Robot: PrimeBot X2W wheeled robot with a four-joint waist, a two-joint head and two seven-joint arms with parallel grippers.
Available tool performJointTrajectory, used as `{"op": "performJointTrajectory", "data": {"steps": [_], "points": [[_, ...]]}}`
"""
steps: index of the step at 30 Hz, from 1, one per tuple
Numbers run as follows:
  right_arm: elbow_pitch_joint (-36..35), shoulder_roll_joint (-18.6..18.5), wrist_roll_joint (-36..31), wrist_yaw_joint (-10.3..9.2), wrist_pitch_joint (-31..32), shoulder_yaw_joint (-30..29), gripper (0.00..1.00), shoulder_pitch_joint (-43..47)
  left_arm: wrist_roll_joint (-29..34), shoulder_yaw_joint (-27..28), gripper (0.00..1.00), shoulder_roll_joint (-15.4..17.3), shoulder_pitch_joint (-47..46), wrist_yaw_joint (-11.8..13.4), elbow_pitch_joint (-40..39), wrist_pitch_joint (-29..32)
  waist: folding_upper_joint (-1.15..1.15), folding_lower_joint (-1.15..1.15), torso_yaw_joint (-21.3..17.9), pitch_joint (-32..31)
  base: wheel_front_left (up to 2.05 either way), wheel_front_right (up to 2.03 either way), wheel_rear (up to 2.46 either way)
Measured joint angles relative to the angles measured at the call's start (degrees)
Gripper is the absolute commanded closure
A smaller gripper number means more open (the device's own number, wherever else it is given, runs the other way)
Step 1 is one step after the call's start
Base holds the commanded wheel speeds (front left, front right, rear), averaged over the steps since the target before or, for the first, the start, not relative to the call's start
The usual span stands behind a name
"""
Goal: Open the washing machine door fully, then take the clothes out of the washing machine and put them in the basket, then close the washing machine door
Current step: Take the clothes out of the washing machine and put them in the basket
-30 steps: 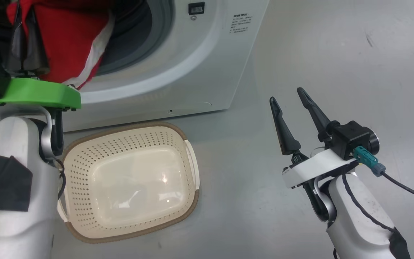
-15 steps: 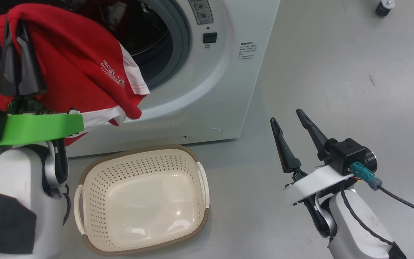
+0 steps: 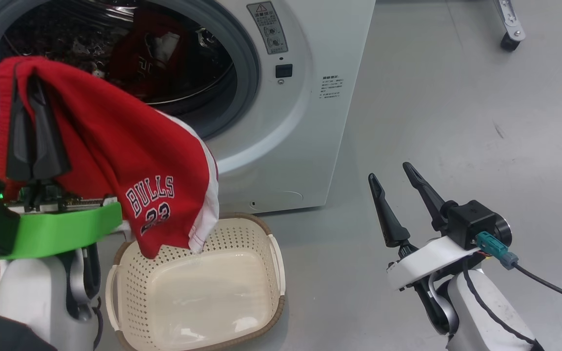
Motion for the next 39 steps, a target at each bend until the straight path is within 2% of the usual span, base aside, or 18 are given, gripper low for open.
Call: {"op": "performJointTrajectory", "data": {"steps": [8,18,28,39], "points": [[-0.7,0.0,0.0,0.00,0.0,0.0,0.00,0.8,-0.1,-0.8,1.00,-0.4,7.9,0.6,1.3,2.2,0.00,0.00,-0.3,0.6,0.00,0.00,0.00],[-2.5,0.0,0.0,-0.05,0.0,-0.1,0.00,0.6,-4.2,-2.4,1.00,-1.5,15.3,0.6,11.1,4.0,0.00,0.00,-1.2,3.3,0.00,0.00,0.00],[-4.5,0.0,0.0,-0.40,0.0,-0.4,0.00,-1.6,-6.4,-3.0,1.00,-1.7,14.5,-0.1,21.4,5.4,0.00,0.00,-2.8,7.9,0.00,0.00,0.00],[-7.5,0.0,0.1,-0.67,0.0,-0.3,0.00,-5.6,-7.0,-2.6,1.00,-1.4,4.8,-1.0,30.5,7.2,0.00,0.01,-5.0,15.5,0.00,0.00,0.00]]}}
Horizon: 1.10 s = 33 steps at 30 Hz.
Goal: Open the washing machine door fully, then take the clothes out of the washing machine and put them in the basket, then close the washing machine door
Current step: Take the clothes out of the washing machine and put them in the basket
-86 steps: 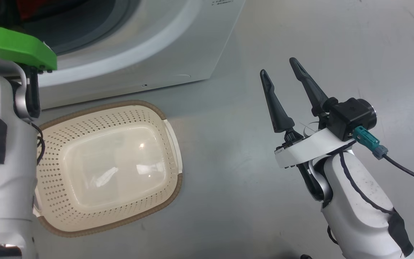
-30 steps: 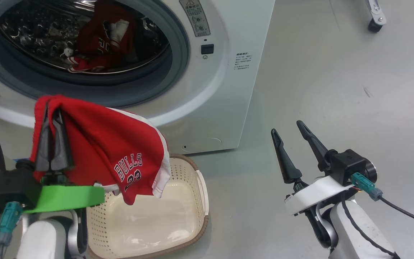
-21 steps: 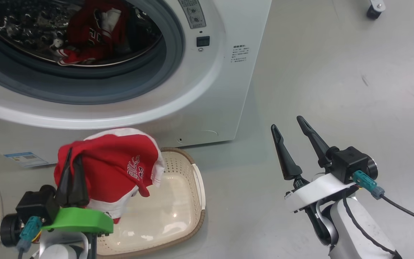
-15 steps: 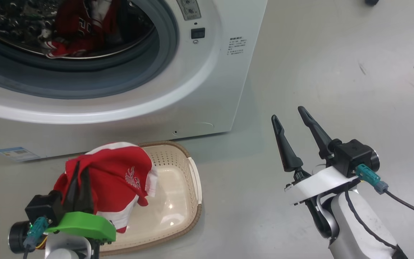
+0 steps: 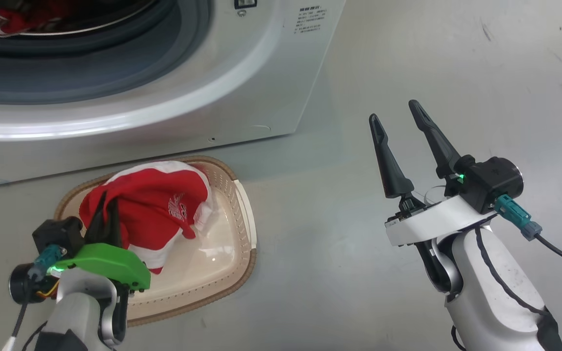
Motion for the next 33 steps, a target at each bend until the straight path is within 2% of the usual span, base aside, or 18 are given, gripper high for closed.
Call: {"op": "performJointTrajectory", "data": {"steps": [18,24,31,33], "points": [[-2.5,0.0,0.5,-0.57,0.0,-0.2,0.00,-5.8,-0.1,1.2,1.00,2.4,-11.4,-1.8,16.7,0.9,0.00,0.01,-3.3,13.1,0.00,0.00,0.00],[-2.4,0.0,0.4,-0.56,0.0,0.0,0.00,-6.9,-0.9,1.4,1.00,2.3,-13.9,-2.4,23.0,0.9,0.00,0.01,-3.4,15.4,0.00,0.00,0.00],[-2.3,0.0,0.3,-0.56,0.0,0.2,0.00,-7.6,-1.2,1.6,0.99,1.8,-16.4,-2.6,26.7,0.4,0.00,0.01,-3.4,15.9,0.00,0.00,0.00],[-2.3,0.0,0.3,-0.56,0.0,0.2,0.00,-7.9,-1.4,1.7,0.59,1.6,-17.2,-2.6,27.7,0.3,0.00,0.01,-3.3,15.9,0.00,0.00,0.00]]}}
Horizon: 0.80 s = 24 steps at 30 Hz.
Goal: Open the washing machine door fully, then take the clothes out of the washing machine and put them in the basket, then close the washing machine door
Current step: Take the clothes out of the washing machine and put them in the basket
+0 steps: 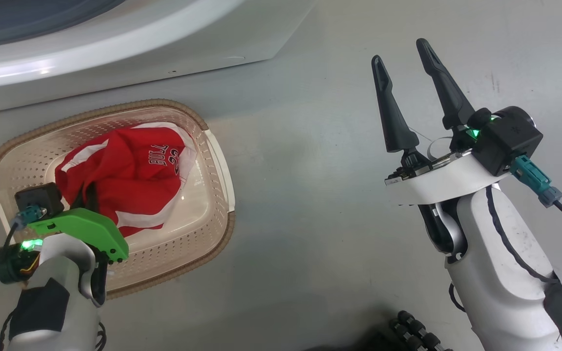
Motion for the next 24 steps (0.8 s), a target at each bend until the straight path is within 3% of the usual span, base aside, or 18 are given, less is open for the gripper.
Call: {"op": "performJointTrajectory", "data": {"steps": [1,2,24], "points": [[0.1,0.0,0.0,0.00,0.0,0.0,0.00,0.0,-0.2,0.3,0.16,-0.1,-0.3,0.0,0.7,-0.3,0.00,0.00,0.0,0.0,0.00,0.00,0.00],[0.3,0.0,0.0,0.00,0.0,0.0,0.00,0.0,-0.2,0.5,0.00,-0.2,-0.6,0.0,1.3,-0.7,0.00,0.00,0.1,-0.1,0.00,0.00,0.00],[4.7,0.0,-1.7,0.08,0.0,-1.3,0.00,1.7,-1.7,0.6,0.00,-2.2,-2.1,-3.0,3.9,-7.0,0.00,0.00,2.8,-8.5,0.00,0.00,0.00]]}}
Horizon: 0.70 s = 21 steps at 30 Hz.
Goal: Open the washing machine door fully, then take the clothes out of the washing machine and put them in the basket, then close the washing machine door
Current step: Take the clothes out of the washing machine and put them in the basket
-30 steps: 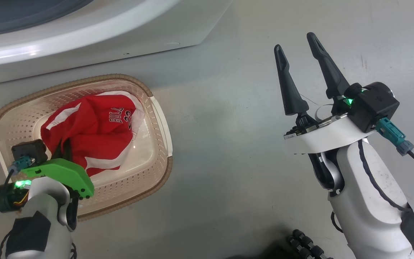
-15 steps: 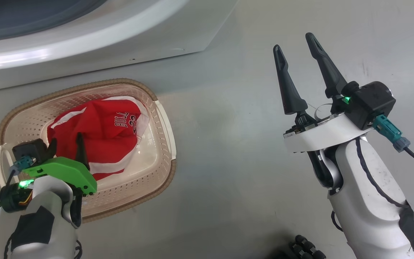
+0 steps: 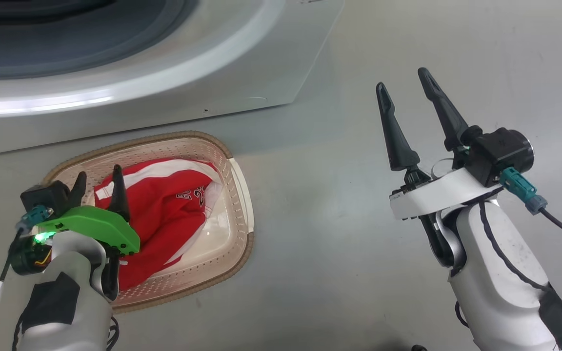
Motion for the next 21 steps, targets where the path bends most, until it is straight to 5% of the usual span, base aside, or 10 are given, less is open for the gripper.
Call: {"op": "performJointTrajectory", "data": {"steps": [21], "points": [[3.6,0.0,-1.2,1.03,0.0,-2.2,0.00,7.7,6.3,0.6,0.00,-0.4,5.4,-0.9,-21.6,0.0,0.00,-0.01,4.9,-13.4,0.00,0.00,0.00]]}}
